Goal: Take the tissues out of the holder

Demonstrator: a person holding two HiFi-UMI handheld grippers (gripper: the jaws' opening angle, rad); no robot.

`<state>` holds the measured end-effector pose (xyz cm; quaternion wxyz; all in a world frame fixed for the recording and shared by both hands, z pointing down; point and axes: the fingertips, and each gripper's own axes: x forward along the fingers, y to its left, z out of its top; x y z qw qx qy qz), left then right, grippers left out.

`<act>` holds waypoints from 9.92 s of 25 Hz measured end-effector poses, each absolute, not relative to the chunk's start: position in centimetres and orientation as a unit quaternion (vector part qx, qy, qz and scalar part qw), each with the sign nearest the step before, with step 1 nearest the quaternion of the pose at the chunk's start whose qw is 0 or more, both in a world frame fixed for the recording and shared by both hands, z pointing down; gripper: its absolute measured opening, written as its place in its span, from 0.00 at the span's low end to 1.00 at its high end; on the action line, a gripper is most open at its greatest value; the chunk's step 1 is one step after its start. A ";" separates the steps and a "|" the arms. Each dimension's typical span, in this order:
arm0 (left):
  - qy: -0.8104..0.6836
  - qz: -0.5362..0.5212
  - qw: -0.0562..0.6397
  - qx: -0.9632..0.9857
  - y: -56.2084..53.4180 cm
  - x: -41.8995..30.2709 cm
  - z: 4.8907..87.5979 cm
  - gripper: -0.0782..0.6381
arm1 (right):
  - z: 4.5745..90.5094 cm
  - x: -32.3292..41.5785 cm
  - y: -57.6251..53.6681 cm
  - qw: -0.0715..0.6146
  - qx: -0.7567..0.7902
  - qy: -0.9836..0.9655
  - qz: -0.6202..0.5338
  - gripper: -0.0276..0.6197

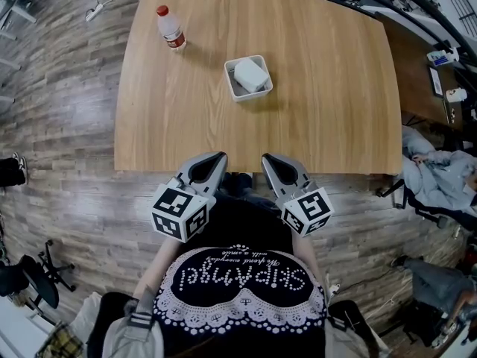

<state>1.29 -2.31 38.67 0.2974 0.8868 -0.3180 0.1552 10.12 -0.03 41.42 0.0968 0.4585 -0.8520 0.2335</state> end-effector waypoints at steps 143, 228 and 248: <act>-0.331 0.182 0.350 0.857 -5.1 0.8 41.0 0.12 | 46.1 12.5 -20.4 0.239 0.478 -0.829 0.163 0.48; -0.271 0.181 0.264 0.908 -1.9 3.0 38.0 0.12 | 40.6 13.0 0.9 0.128 0.537 -0.801 0.230 0.48; -0.297 0.172 0.274 0.899 -1.6 1.5 38.0 0.12 | 41.0 11.8 0.9 0.124 0.517 -0.810 0.248 0.48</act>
